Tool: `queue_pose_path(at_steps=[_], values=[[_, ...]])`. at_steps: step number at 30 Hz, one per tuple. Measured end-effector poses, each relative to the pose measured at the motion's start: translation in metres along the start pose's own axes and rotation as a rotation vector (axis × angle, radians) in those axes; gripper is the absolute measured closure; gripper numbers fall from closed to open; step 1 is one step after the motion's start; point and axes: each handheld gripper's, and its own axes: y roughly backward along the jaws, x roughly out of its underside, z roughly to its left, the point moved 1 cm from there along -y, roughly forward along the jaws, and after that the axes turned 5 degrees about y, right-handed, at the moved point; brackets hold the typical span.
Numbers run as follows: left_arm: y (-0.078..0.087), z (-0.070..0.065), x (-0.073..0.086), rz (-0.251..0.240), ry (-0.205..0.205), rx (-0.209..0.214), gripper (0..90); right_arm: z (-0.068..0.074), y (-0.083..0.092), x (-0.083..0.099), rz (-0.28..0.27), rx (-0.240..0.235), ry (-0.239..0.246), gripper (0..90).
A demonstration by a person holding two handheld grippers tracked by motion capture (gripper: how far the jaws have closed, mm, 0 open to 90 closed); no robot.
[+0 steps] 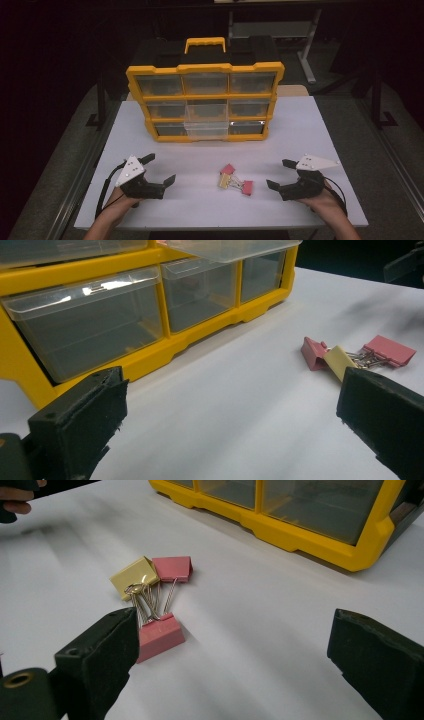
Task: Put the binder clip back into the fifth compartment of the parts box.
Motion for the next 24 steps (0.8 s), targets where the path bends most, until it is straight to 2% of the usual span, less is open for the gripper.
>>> queue_pose_path(at_steps=[11, 16, 21, 24], values=[[-0.003, -0.003, 0.0, 0.006, -0.006, 0.023, 0.0, 0.002, -0.003, -0.008, 0.03, -0.043, 0.002, 5.8], [-0.002, -0.002, 0.001, 0.003, 0.001, 0.025, 0.0, 0.004, -0.006, -0.013, 0.053, -0.062, 0.033, 5.7], [-0.003, -0.003, 0.001, 0.005, 0.001, 0.029, 0.0, 0.002, -0.01, -0.017, 0.051, -0.084, 0.016, 5.8], [-0.003, -0.003, 0.001, 0.007, 0.002, 0.035, 0.0, 0.002, -0.012, -0.021, 0.055, -0.096, 0.029, 5.8]])
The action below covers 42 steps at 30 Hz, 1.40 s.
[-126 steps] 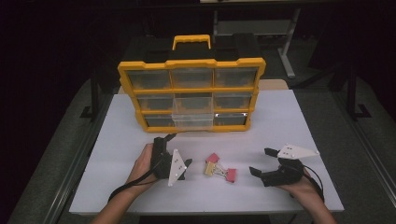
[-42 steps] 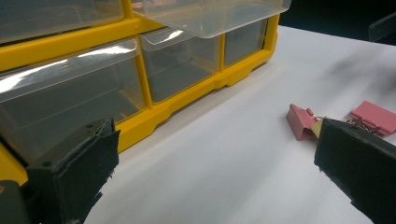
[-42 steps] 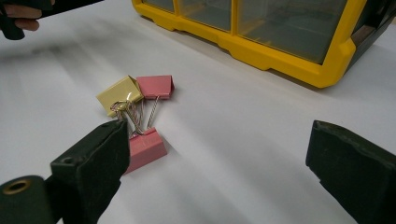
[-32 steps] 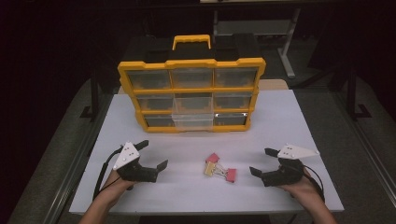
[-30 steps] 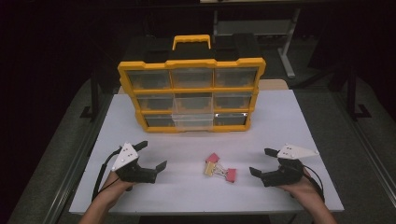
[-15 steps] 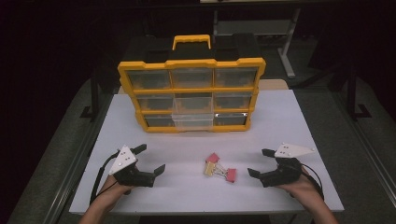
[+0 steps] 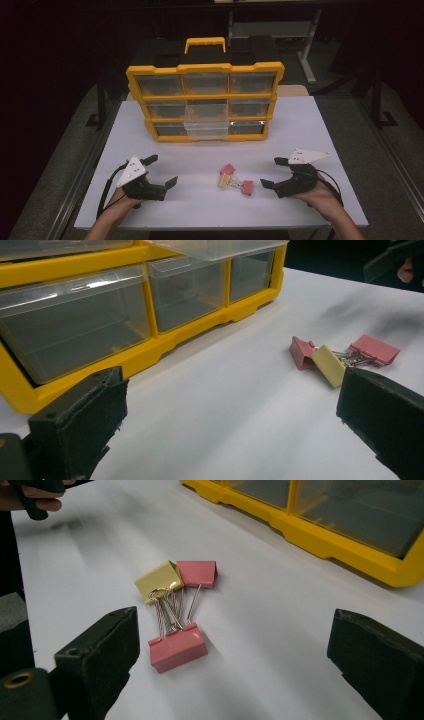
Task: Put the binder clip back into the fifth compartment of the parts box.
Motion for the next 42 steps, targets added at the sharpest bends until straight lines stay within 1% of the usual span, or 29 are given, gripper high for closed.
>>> queue_pose_path(at_steps=[2, 5, 7, 8, 10, 13, 18, 19, 20, 22, 27, 30, 36, 40, 42], values=[[0.0, -0.001, 0.0, -0.003, -0.003, 0.001, 0.0, 0.0, -0.002, -0.003, -0.001, -0.01, 0.013, 5.8], [-0.001, -0.001, 0.0, 0.003, -0.004, 0.006, 0.0, 0.0, -0.006, -0.007, 0.005, -0.026, 0.012, 5.8], [0.0, -0.002, 0.0, 0.017, -0.005, 0.006, 0.0, 0.001, -0.009, -0.009, 0.01, -0.036, 0.012, 6.1], [-0.001, -0.002, 0.001, 0.009, -0.006, 0.009, 0.0, 0.001, -0.01, -0.01, 0.015, -0.044, 0.017, 6.2], [-0.001, -0.002, 0.001, 0.016, -0.013, 0.009, 0.0, 0.001, -0.013, -0.011, 0.019, -0.055, 0.021, 6.2], [-0.002, -0.001, 0.001, 0.007, -0.004, 0.011, 0.0, 0.001, -0.017, -0.014, 0.021, -0.064, 0.026, 6.2], [-0.002, -0.002, 0.002, 0.016, -0.005, 0.015, 0.0, 0.0, -0.022, -0.019, 0.014, -0.08, 0.034, 6.7], [-0.003, -0.002, 0.002, 0.014, -0.004, 0.018, 0.0, 0.0, -0.023, -0.02, 0.013, -0.084, 0.037, 7.1], [-0.003, -0.002, 0.002, 0.016, -0.009, 0.02, 0.0, 0.0, -0.024, -0.021, 0.019, -0.088, 0.038, 9.4], [-0.003, -0.002, 0.002, 0.017, -0.01, 0.022, 0.0, 0.001, -0.027, -0.022, 0.018, -0.095, 0.057, 10.1], [-0.003, -0.002, 0.002, 0.015, -0.005, 0.023, 0.0, 0.002, -0.032, -0.027, 0.021, -0.11, 0.071, 10.6], [-0.003, -0.002, 0.002, 0.015, -0.006, 0.025, 0.0, 0.003, -0.034, -0.028, 0.021, -0.122, 0.066, 11.6], [-0.002, -0.002, 0.001, 0.012, -0.006, 0.026, 0.0, 0.007, -0.037, -0.026, 0.046, -0.151, 0.073, 13.4], [-0.002, -0.003, 0.002, 0.011, -0.005, 0.029, 0.0, 0.008, -0.039, -0.024, 0.063, -0.157, 0.079, 13.7], [-0.003, -0.003, 0.002, 0.016, -0.013, 0.033, 0.0, 0.009, -0.04, -0.023, 0.073, -0.159, 0.08, 13.7]])
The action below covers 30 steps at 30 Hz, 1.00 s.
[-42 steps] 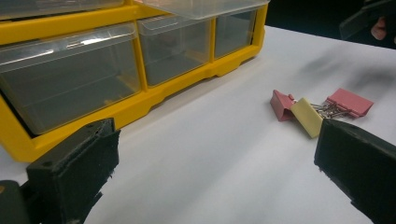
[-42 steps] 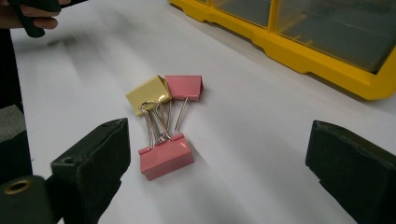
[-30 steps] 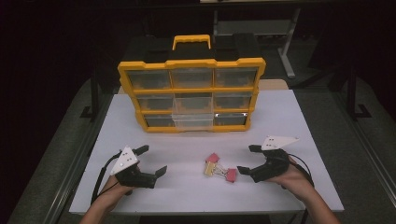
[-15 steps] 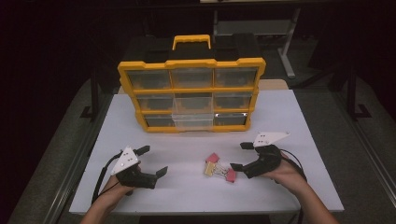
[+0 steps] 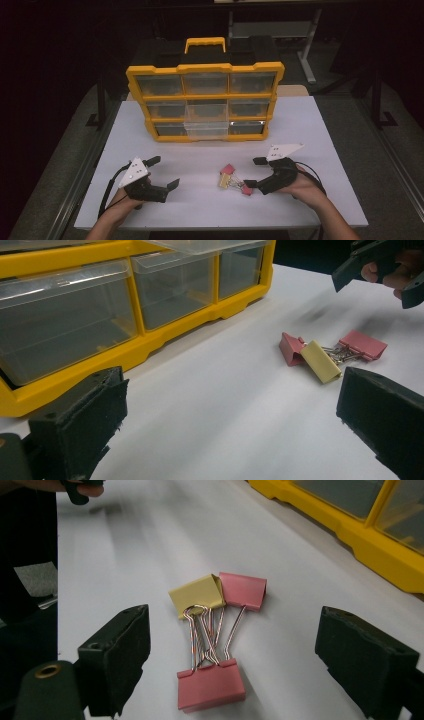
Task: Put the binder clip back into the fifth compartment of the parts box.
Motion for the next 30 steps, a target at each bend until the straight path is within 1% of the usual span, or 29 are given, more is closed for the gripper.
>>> queue_pose_path(at_steps=[2, 4, 10, 17, 19, 20, 21, 22, 23, 24, 25, 26, 27, 28, 29, 30], values=[[0.0, -0.001, 0.0, 0.004, -0.001, 0.004, 0.0, 0.0, -0.001, 0.001, 0.003, -0.005, 0.007, 13.7], [-0.001, -0.002, 0.0, -0.001, 0.002, 0.006, 0.0, 0.001, -0.003, 0.002, 0.018, -0.002, 0.012, 13.8], [-0.001, -0.002, 0.0, -0.003, 0.002, 0.011, 0.0, 0.003, -0.009, 0.006, 0.066, -0.016, 0.029, 15.0], [0.0, -0.001, 0.0, -0.004, -0.001, 0.009, 0.0, 0.006, -0.018, 0.01, 0.123, -0.048, 0.04, 19.6], [0.0, -0.001, -0.001, -0.005, -0.001, 0.008, 0.0, 0.006, -0.019, 0.011, 0.131, -0.05, 0.044, 20.3], [0.0, -0.001, 0.0, -0.006, 0.0, 0.01, 0.0, 0.005, -0.021, 0.012, 0.148, -0.047, 0.054, 21.0], [0.0, -0.001, 0.0, -0.006, 0.002, 0.012, 0.0, 0.006, -0.022, 0.012, 0.152, -0.051, 0.044, 22.0], [0.0, -0.001, 0.0, -0.005, 0.001, 0.013, 0.0, 0.004, -0.023, 0.012, 0.16, -0.051, 0.055, 22.9], [0.0, -0.002, 0.0, -0.006, 0.002, 0.014, 0.0, 0.005, -0.023, 0.013, 0.16, -0.06, 0.044, 23.2], [0.0, -0.002, 0.0, -0.007, 0.004, 0.015, 0.0, 0.005, -0.024, 0.013, 0.163, -0.06, 0.046, 23.8], [0.0, -0.002, 0.0, -0.009, 0.005, 0.016, 0.0, 0.004, -0.024, 0.014, 0.171, -0.056, 0.064, 25.5], [0.0, -0.002, -0.001, -0.007, 0.002, 0.015, 0.0, 0.005, -0.025, 0.013, 0.171, -0.064, 0.049, 26.9], [0.0, -0.002, -0.001, -0.008, 0.003, 0.015, 0.0, 0.004, -0.025, 0.014, 0.176, -0.058, 0.073, 27.9], [0.0, -0.001, -0.001, -0.009, 0.001, 0.014, 0.0, 0.004, -0.026, 0.014, 0.182, -0.06, 0.07, 28.6], [0.0, -0.002, -0.001, -0.01, 0.003, 0.012, 0.0, 0.007, -0.027, 0.014, 0.179, -0.067, 0.051, 29.5], [0.0, -0.002, -0.001, -0.014, 0.004, 0.012, 0.0, 0.005, -0.028, 0.014, 0.19, -0.058, 0.078, 30.3]])
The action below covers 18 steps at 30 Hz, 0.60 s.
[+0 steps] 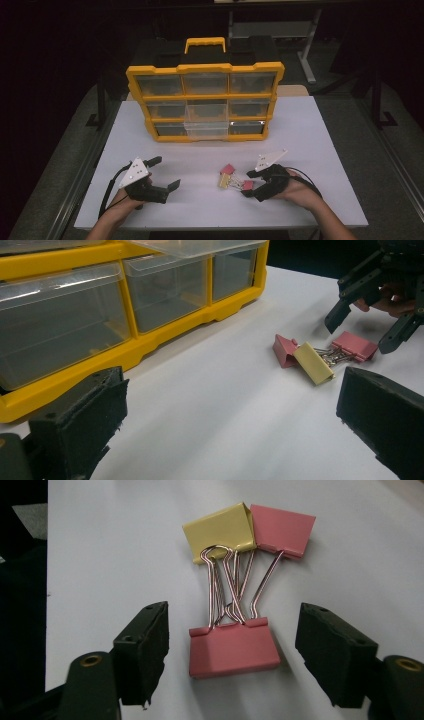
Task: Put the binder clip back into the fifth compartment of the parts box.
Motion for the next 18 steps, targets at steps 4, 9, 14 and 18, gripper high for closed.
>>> queue_pose_path(at_steps=[4, 9, 14, 18], values=[[0.0003, 0.0, -0.0004, -0.003, 0.001, 0.001, 0.0, 0.0024, -0.002, -0.0002, 0.01, -0.013, -0.02, 33.2], [0.0003, -0.0002, -0.0005, -0.002, -0.004, 0.0, 0.0, 0.0004, -0.0049, 0.0013, 0.028, -0.003, 0.022, 35.4], [0.0005, 0.0002, -0.0004, -0.002, -0.001, -0.001, 0.0, 0.0011, -0.0066, 0.0023, 0.04, 0.004, 0.038, 37.9], [0.0005, 0.0003, -0.0004, -0.002, -0.001, 0.0, 0.0, 0.0015, -0.0072, 0.0038, 0.034, 0.007, 0.036, 40.2]])
